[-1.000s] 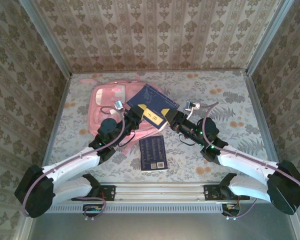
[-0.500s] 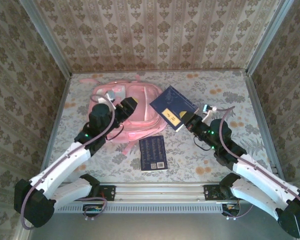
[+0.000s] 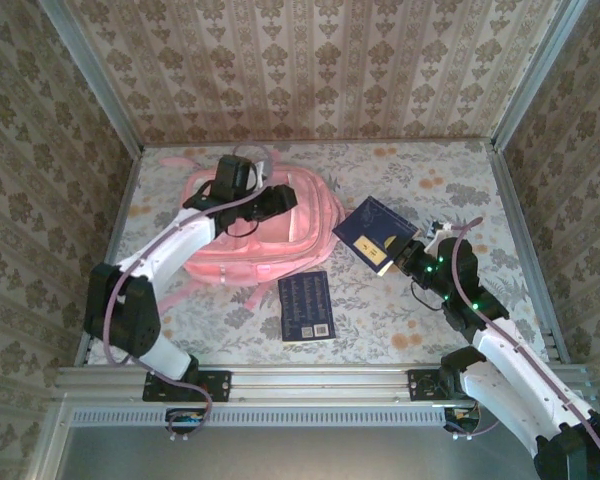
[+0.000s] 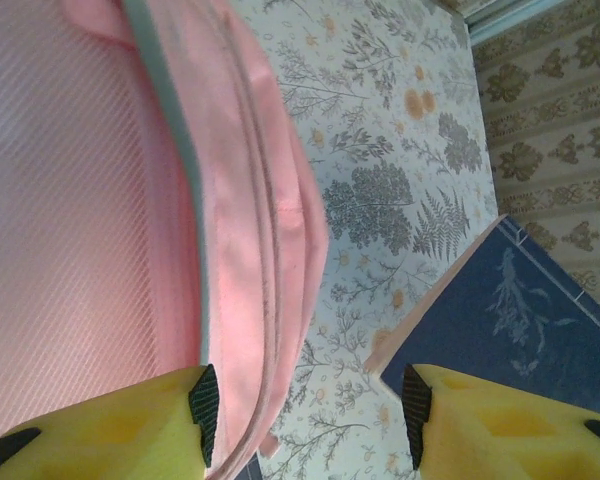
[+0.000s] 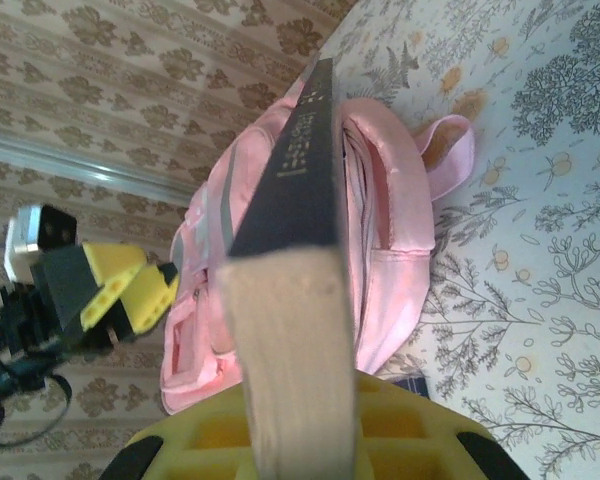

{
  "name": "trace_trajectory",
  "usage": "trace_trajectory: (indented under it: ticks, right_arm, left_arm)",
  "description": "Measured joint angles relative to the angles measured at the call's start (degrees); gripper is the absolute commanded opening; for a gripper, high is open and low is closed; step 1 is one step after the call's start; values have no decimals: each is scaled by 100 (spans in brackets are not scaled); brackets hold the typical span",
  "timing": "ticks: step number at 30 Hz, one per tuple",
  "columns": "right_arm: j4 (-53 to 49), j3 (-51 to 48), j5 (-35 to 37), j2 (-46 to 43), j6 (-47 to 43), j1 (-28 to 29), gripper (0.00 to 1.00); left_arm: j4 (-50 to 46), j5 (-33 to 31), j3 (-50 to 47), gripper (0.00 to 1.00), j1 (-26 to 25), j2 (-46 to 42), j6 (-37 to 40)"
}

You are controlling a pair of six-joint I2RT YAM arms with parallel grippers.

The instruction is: Pack the student bag

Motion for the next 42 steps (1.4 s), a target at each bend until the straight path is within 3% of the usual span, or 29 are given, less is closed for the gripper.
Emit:
trace_trajectory:
  ticks: [5, 14, 28, 34, 42]
  right_arm:
    - [-308, 90, -175, 0, -229, -42, 0]
    - [-439, 203, -404, 0, -428, -227, 0]
    - [-354, 201, -684, 7, -444, -413, 0]
    - [-332, 201, -758, 52, -426, -435, 0]
    - [-223, 201, -872, 142, -339, -435, 0]
  left_arm:
    - [-133, 262, 581, 52, 157, 588, 212]
    - [-212, 422, 750, 51, 297, 1300, 269]
    - [2, 601, 603, 45, 186, 1322, 245]
    - [234, 756, 463, 33, 149, 1327, 151]
    - [289, 824, 452, 32, 114, 1327, 146]
